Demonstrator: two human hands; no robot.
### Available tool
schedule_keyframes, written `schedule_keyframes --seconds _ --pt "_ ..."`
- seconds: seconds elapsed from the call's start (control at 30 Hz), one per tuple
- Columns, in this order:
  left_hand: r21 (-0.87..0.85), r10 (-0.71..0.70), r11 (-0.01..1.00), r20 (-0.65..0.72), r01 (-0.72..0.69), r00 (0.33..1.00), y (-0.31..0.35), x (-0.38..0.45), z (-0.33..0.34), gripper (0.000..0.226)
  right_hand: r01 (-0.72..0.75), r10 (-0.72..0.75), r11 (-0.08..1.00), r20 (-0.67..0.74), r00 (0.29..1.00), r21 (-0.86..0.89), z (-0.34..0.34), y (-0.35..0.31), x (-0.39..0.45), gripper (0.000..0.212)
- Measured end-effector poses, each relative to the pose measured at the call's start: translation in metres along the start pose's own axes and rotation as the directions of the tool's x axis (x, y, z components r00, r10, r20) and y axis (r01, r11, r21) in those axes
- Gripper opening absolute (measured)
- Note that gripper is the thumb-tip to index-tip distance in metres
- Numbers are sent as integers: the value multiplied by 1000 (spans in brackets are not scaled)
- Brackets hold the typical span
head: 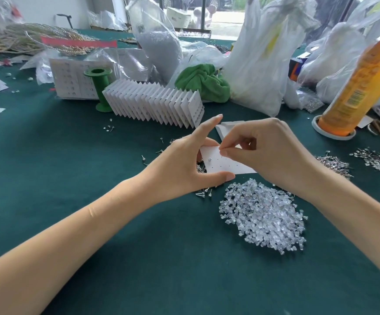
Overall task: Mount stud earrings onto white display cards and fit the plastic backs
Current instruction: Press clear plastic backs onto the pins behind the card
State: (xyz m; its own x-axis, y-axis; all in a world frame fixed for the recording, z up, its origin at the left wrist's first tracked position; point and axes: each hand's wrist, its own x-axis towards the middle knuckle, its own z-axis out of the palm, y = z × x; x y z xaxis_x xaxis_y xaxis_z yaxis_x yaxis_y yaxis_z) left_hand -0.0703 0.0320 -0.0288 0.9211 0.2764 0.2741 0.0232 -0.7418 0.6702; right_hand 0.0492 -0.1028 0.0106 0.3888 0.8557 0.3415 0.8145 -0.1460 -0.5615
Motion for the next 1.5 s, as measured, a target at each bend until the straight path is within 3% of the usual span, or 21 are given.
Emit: schedule_keyframes --seconds 0.47,0.6,0.8,1.03,1.2,1.33,1.5 --pt "-29 44 999 0 -44 999 2 0 2 91 64 -65 997 0 998 -52 6 1 -3 9" --pt "-42 41 998 0 -41 999 0 0 2 91 66 -66 998 14 998 6 5 4 -3 11" --pt "-59 36 998 -20 -37 999 3 -2 1 91 -43 52 990 -65 997 132 -3 13 5 10" --pt "-101 130 986 -12 -131 991 12 -5 3 93 -174 133 953 172 976 247 -7 13 5 48" --pt "-120 177 977 -15 -178 984 15 -6 5 93 -204 90 924 334 938 324 -11 9 2 45" --pt "-123 184 976 5 -182 983 16 -7 5 91 -194 72 926 353 933 325 -13 5 2 46" --pt "-47 245 968 3 -245 969 17 -9 4 90 -259 157 937 380 912 236 -12 7 0 53"
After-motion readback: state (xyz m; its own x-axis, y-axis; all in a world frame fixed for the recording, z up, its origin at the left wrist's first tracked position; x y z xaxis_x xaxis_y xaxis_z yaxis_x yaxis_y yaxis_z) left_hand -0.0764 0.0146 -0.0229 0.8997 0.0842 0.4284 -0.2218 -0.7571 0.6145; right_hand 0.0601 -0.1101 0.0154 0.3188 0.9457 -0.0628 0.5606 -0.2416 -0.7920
